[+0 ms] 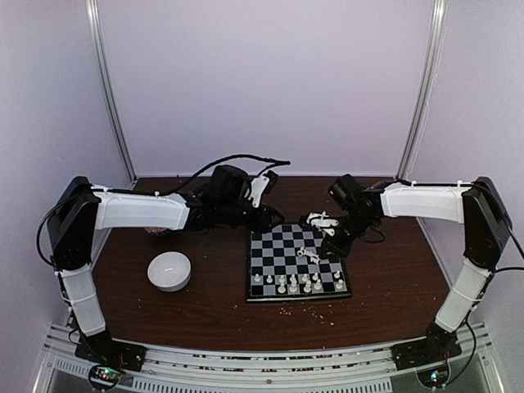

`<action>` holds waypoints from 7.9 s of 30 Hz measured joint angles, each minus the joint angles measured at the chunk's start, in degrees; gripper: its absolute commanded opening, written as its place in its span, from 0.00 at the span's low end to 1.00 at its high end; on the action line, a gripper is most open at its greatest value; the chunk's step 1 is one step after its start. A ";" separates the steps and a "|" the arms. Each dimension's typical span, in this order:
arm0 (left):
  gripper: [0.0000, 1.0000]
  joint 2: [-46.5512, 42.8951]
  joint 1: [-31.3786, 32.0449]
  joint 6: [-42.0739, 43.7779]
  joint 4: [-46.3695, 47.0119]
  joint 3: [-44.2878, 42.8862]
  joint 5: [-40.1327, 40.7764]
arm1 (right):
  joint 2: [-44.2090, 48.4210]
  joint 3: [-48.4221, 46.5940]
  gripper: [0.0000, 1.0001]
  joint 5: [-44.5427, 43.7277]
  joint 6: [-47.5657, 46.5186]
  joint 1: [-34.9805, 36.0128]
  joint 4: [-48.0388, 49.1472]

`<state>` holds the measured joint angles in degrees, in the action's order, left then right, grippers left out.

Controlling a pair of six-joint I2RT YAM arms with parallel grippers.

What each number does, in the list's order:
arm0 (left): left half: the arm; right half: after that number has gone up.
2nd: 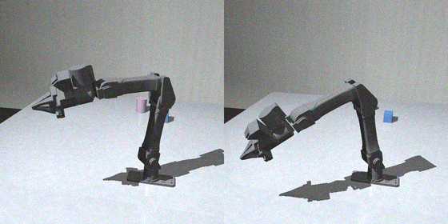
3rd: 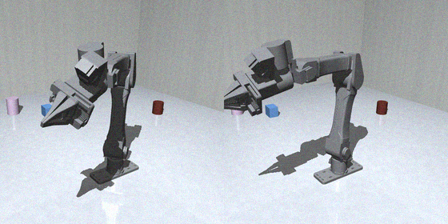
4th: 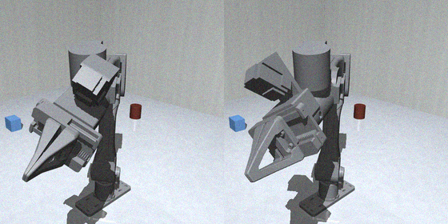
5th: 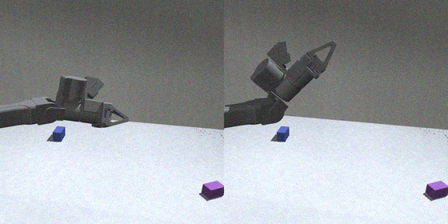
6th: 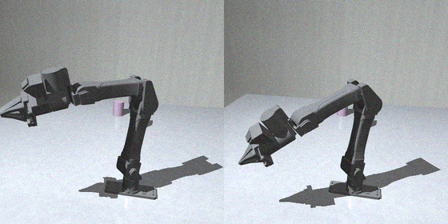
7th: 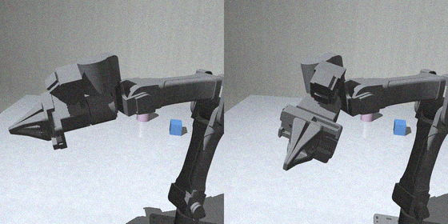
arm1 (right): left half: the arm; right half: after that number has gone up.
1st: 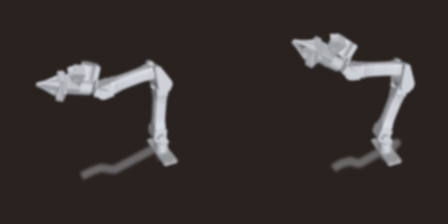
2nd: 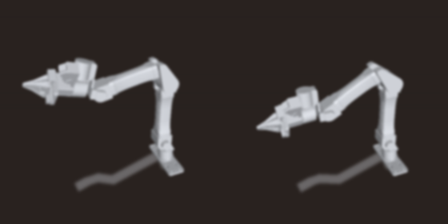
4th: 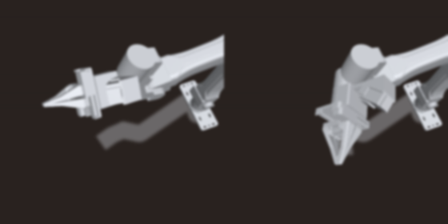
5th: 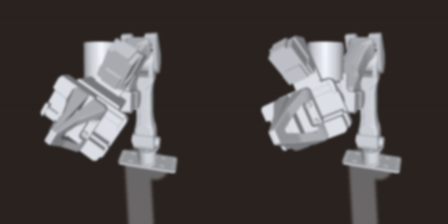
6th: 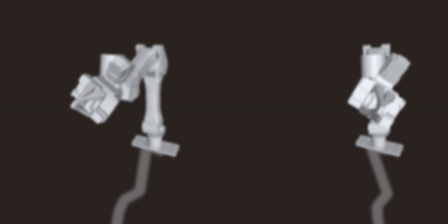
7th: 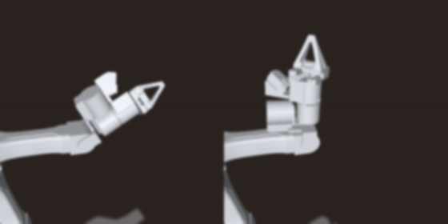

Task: Set up the chess pieces on the board
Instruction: Pick up the knight from the chessboard, then pass from the right arm to the left, then place the knight at b1.

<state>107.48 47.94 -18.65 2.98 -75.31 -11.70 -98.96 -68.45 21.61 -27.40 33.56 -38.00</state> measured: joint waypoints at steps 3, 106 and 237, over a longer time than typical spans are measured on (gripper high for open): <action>0.35 0.00 0.00 -0.02 -0.04 0.79 0.15 | -1.90 -0.11 0.25 0.00 0.22 0.92 -0.42; 0.33 21.94 -7.02 -62.05 59.39 4.63 -43.74 | 5.27 -1.95 0.14 5.35 4.61 4.28 2.78; 0.00 4.46 11.74 23.78 -33.97 -4.00 1.81 | 7.58 6.12 0.52 17.84 6.14 -11.08 3.89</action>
<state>111.94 59.68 5.13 -30.98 -79.31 -9.89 -91.37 -62.33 39.44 -21.26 22.48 -34.11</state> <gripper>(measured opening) 0.036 0.524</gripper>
